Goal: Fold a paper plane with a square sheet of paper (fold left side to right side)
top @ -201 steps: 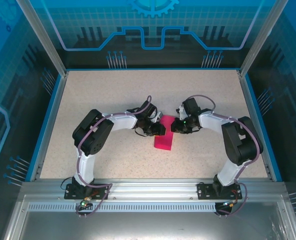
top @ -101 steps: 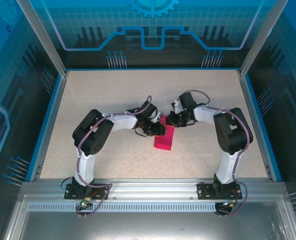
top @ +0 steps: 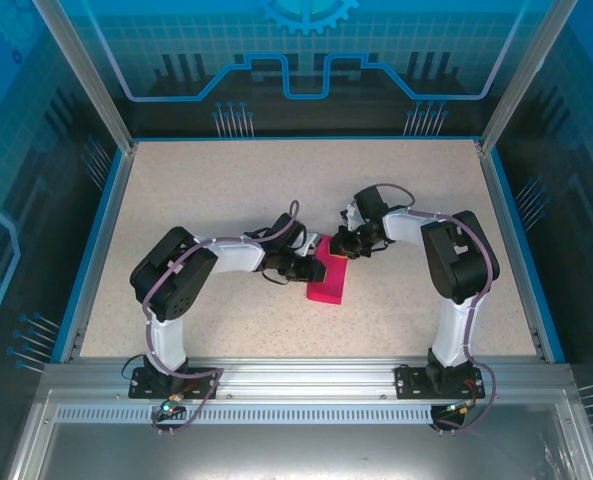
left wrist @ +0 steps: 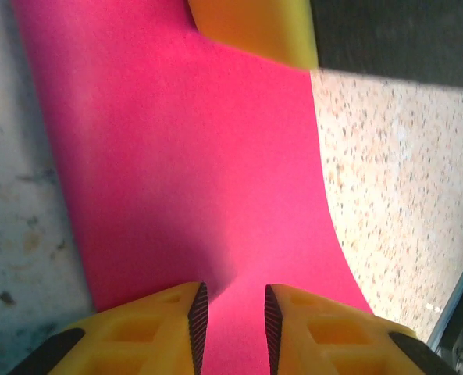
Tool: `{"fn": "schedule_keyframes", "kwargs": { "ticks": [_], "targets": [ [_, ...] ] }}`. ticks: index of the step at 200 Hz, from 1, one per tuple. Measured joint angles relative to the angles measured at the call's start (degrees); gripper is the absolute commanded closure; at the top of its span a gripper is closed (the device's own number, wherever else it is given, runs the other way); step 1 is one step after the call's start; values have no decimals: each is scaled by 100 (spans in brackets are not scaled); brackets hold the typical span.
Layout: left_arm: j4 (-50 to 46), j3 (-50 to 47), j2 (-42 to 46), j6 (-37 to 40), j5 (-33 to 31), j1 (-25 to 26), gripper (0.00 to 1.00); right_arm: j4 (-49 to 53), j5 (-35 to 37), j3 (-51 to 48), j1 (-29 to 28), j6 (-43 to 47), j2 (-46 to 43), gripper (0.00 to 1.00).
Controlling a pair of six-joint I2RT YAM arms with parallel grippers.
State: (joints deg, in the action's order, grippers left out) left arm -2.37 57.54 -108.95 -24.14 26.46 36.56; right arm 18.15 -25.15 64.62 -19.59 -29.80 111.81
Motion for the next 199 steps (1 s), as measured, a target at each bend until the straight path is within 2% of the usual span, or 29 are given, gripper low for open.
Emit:
{"fn": "schedule_keyframes", "kwargs": {
  "ticks": [76, 130, 167, 199],
  "targets": [
    [55, -892, 669, 186, 175, 166, 71, 85, -68, 72, 4, 11, 52, 85],
    [-516, -1121, 1078, 225, 367, 219, 69, 94, -111, 448, 15, 267, 315, 84],
    [-702, -918, 1510, 223, 535, 122, 67, 90, -105, 520, 15, 446, 356, 84],
    [-772, -11, 1080, 363, 535, 24, 67, 87, -149, 522, 15, 549, 356, 83]
  ]
}}
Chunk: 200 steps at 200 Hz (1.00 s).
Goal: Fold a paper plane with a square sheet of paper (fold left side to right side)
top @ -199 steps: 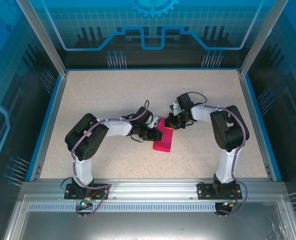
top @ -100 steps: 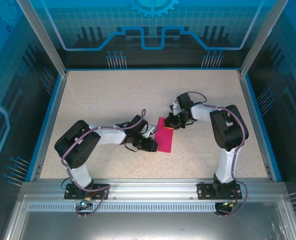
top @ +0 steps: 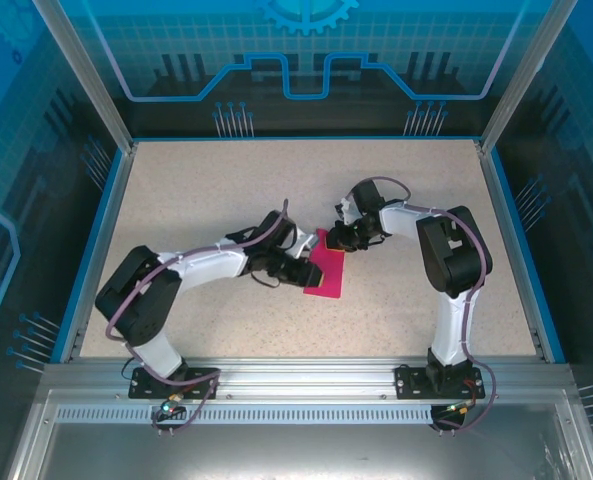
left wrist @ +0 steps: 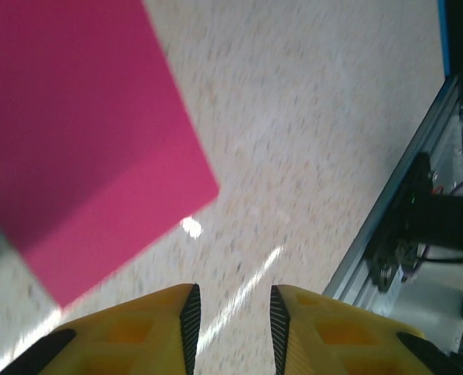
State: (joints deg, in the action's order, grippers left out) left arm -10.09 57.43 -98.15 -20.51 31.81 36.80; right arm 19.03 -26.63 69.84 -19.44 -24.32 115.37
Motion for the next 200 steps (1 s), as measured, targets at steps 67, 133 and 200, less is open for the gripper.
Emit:
{"fn": "schedule_keyframes", "kwargs": {
  "ticks": [67, 133, 200],
  "targets": [
    [313, 396, -804, -57, -7, -243, 65, -13, -20, -35, 87, 197, -334, 62],
    [400, 704, -1263, -170, -7, -310, 65, -20, 310, -553, 420, 352, -1578, 48],
    [490, 890, -1412, -271, -13, -310, 65, -577, -258, -1598, 533, 103, -1727, 49]
  ]
}}
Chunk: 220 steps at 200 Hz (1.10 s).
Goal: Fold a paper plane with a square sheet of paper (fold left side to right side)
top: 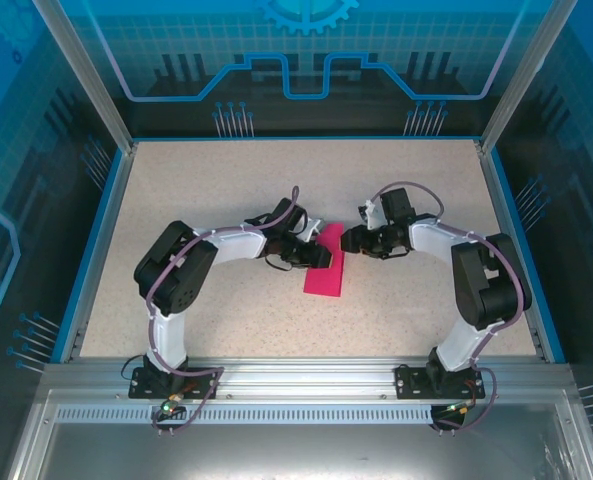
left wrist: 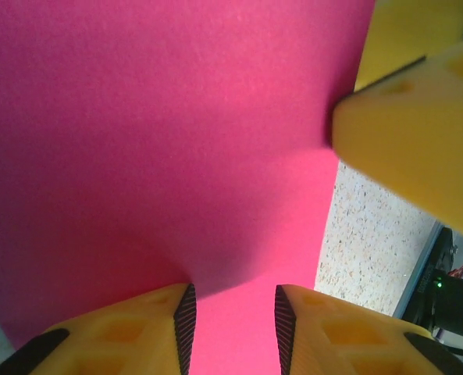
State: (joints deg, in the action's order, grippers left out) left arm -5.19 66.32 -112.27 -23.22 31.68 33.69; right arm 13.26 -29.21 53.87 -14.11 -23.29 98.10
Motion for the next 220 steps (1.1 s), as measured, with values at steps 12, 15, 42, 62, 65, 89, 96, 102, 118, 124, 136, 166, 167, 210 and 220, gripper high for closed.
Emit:
{"fn": "schedule_keyframes", "kwargs": {
  "ticks": [12, 15, 42, 62, 65, 89, 96, 102, 118, 124, 136, 166, 167, 210, 220],
  "targets": [
    [4, 9, -39, -42, -17, 0, 65, -166, -101, -92, -11, -68, 4, 51],
    [0, 9, -50, -44, -28, 0, 65, -199, -127, -111, -13, -72, 4, 52],
    [-4, 24, -85, -70, -39, 0, 65, -417, -254, -208, -24, -175, 20, 66],
    [0, 72, -85, -83, -42, 0, 65, -492, -286, -219, -59, -223, 57, 77],
    [9, 76, -85, -83, -42, 0, 65, -496, -284, -219, -63, -251, 66, 79],
    [35, 83, -85, -83, -61, 0, 65, -518, -271, -214, -92, -243, 131, 89],
    [37, 83, -85, -83, -74, 0, 64, -509, -258, -212, -92, -238, 157, 91],
    [37, 83, -85, -83, -79, 0, 64, -487, -238, -201, -92, -223, 184, 93],
    [37, 83, -85, -83, -81, 0, 64, -385, -146, -149, -103, -216, 273, 95],
    [37, 83, -85, -83, -81, 0, 64, -343, -107, -118, -109, -210, 308, 95],
    [37, 83, -85, -83, -81, 0, 64, -260, -15, -50, -125, -192, 363, 95],
    [37, 83, -85, -83, -83, 0, 64, -142, 129, 105, -153, -151, 490, 95],
    [37, 83, -85, -83, -83, 0, 64, -140, 133, 109, -155, -151, 496, 95],
    [35, 83, -85, -83, -90, 0, 64, -24, 269, 205, -173, -103, 680, 95],
    [35, 83, -85, -83, -94, 0, 63, -15, 286, 212, -173, -103, 708, 95]
  ]
}}
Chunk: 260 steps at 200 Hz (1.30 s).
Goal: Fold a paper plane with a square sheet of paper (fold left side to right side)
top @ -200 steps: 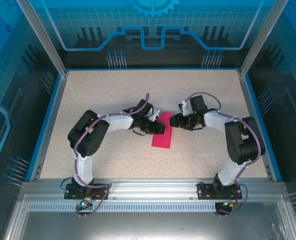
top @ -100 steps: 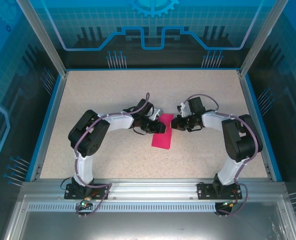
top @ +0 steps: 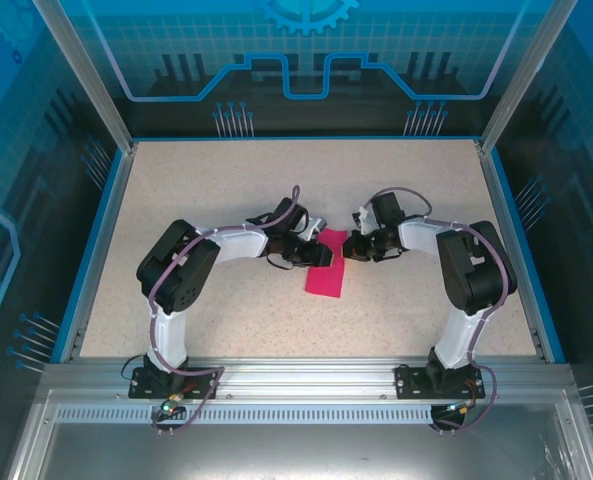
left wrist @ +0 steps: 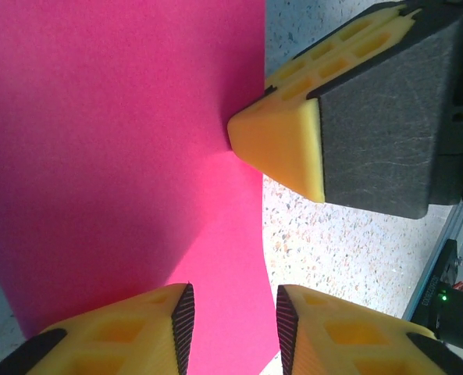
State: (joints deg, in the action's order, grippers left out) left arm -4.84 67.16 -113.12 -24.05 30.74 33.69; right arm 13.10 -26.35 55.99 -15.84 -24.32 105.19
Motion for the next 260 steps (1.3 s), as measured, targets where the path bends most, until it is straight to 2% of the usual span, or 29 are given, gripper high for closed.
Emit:
{"fn": "schedule_keyframes", "kwargs": {
  "ticks": [193, 260],
  "targets": [
    [-42, 22, -212, -2, -74, 0, 61, 131, 68, 162, -59, 42, 125, 94],
    [-42, 22, 66, -7, -92, 0, 60, 260, 151, 308, -68, 111, 136, 94]
  ]
}}
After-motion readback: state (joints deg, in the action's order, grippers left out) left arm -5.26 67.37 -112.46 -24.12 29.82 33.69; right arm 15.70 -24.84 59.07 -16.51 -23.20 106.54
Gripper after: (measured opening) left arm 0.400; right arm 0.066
